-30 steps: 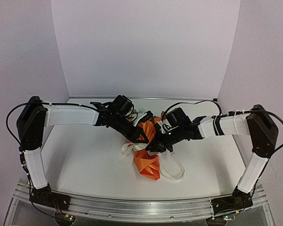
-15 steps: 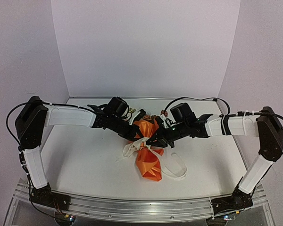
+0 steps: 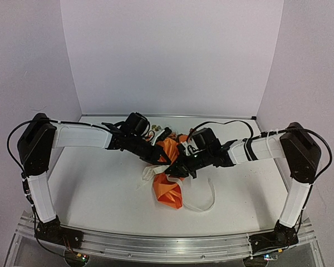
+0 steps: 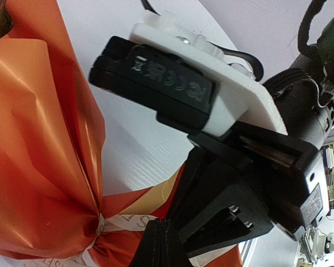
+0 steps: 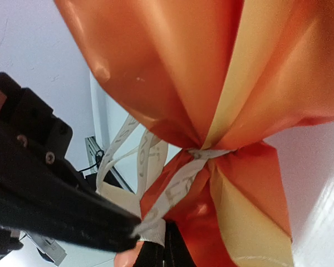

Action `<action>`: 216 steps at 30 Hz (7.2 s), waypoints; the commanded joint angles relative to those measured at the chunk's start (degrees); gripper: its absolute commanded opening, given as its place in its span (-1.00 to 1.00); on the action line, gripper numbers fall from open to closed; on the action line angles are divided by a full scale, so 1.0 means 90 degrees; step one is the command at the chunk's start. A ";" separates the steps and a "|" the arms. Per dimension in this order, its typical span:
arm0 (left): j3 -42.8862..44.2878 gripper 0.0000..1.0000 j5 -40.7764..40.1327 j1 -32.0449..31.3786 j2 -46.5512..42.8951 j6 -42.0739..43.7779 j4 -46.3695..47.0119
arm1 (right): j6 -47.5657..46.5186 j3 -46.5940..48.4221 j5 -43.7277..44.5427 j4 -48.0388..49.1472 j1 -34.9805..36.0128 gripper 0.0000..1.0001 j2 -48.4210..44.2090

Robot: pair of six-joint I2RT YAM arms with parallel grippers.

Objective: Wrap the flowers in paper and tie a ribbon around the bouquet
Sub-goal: Cross the half-tied ribbon over the folded bouquet.

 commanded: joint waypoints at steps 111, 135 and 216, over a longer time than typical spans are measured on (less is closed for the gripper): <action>-0.0177 -1.00 -0.1219 -0.0750 -0.0076 -0.1216 0.1442 | -0.1538 -0.1047 0.2318 -0.1310 0.0492 -1.00 -0.2120; -0.0125 -1.00 -0.0562 -0.0676 -0.0204 -0.0870 0.1240 | -0.0700 -0.0661 0.1998 0.0483 0.0262 -1.00 -0.0615; 0.1410 -0.85 0.0432 0.0275 0.0993 0.0179 -0.1066 | -0.0717 -0.1050 0.1657 0.2470 -0.0123 -1.00 0.0106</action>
